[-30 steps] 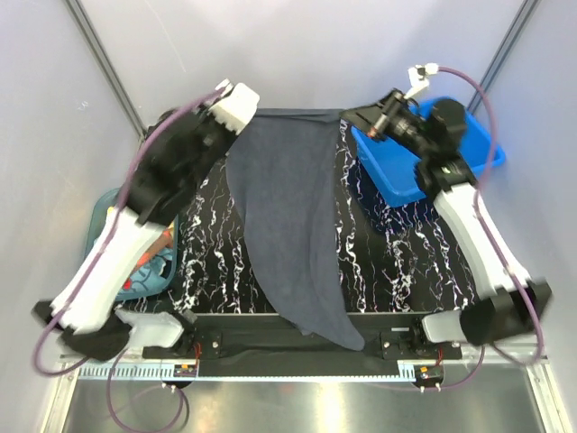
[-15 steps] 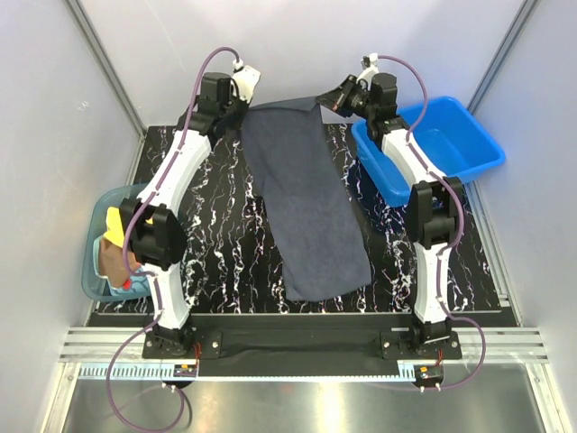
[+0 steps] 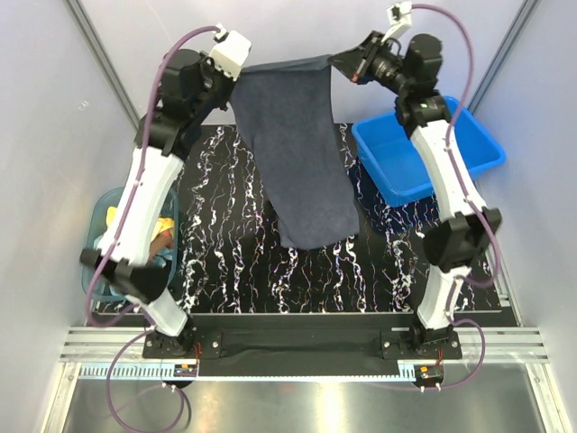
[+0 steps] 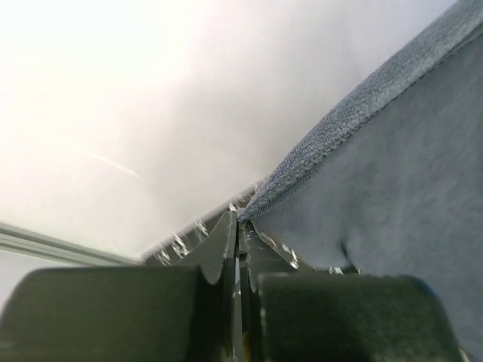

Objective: Fold and stack the towels
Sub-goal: Flatten out the crumpled towel

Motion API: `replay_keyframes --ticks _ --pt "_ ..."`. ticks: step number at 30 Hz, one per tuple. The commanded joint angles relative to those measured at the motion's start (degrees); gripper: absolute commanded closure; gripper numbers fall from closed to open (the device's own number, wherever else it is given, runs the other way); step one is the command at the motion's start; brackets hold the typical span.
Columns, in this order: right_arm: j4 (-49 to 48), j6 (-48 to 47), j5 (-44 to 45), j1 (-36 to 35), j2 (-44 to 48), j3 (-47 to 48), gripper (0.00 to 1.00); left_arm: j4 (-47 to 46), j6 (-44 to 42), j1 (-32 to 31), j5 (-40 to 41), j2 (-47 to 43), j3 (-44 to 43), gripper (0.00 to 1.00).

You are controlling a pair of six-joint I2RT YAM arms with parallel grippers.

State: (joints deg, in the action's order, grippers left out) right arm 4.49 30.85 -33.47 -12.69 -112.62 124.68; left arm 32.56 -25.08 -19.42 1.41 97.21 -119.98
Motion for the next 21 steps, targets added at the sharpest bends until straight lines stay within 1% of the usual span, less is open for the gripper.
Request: replay_keyframes --ticks 1,2,3,4,5,6,7,8,9,11,12,14,15,18,21 --pt "-1.93 -1.24 -2.29 0.21 8.70 -3.29 1.00 0.83 -4.26 -3.85 6.31 -6.93 -1.74 1.00" --pt "-2.81 -0.19 -3.60 0.03 10.56 -4.96 1.00 2.32 -4.62 -5.09 6.85 -8.25 -1.66 1.00" --pt "-3.34 0.08 -4.22 -0.23 12.66 -8.72 1.00 3.03 -4.80 -6.32 7.63 -9.66 -0.87 1.00" --pt "-3.26 0.00 -4.49 -1.10 17.38 -10.76 1.00 3.47 -5.67 -9.38 9.73 -12.80 -0.17 1.00" --pt "-2.74 -1.13 -4.32 -1.81 20.30 -13.04 1.00 4.18 -6.12 -11.15 11.14 -14.57 0.71 1.00" --pt "-2.56 -1.93 -4.15 -2.86 23.20 -18.37 1.00 4.36 -6.47 -13.17 12.55 -16.33 3.24 1.00" --pt "-1.77 -2.72 -3.45 -4.52 29.50 -20.95 1.00 4.53 -7.08 -17.36 15.00 -18.52 4.48 1.00" --pt "-1.24 -3.86 -3.01 -5.50 32.52 -23.50 1.00 4.53 -7.09 -19.58 16.24 -22.29 5.97 1.00" --pt "-0.37 -4.13 -2.83 -6.03 38.38 -27.87 1.00 4.79 -7.09 -24.21 18.78 -24.33 7.99 1.00" --pt "-0.27 -3.87 -2.13 -7.69 44.12 -31.94 1.00 5.93 -6.30 -28.72 20.82 -27.85 9.50 1.00" --pt "-1.06 -3.43 -1.86 -7.96 49.37 -35.70 1.00 6.55 -5.77 -33.09 22.13 -31.17 9.94 1.00" --pt "-1.76 -1.85 -1.42 -8.32 53.97 -38.62 1.00 8.13 -4.19 -37.25 23.28 -34.09 10.73 1.00" --pt "-1.85 -1.50 -0.81 -8.40 57.56 -40.29 1.00 8.49 -3.66 -40.49 23.90 -36.02 11.00 1.00" --pt "-2.55 -0.01 0.16 -8.49 62.59 -41.88 1.00 10.50 -1.38 -44.20 23.91 -37.70 10.83 1.00" --pt "-3.70 1.75 0.60 -8.41 65.67 -42.07 1.00 13.23 0.03 -46.75 22.15 -37.27 8.46 1.00"
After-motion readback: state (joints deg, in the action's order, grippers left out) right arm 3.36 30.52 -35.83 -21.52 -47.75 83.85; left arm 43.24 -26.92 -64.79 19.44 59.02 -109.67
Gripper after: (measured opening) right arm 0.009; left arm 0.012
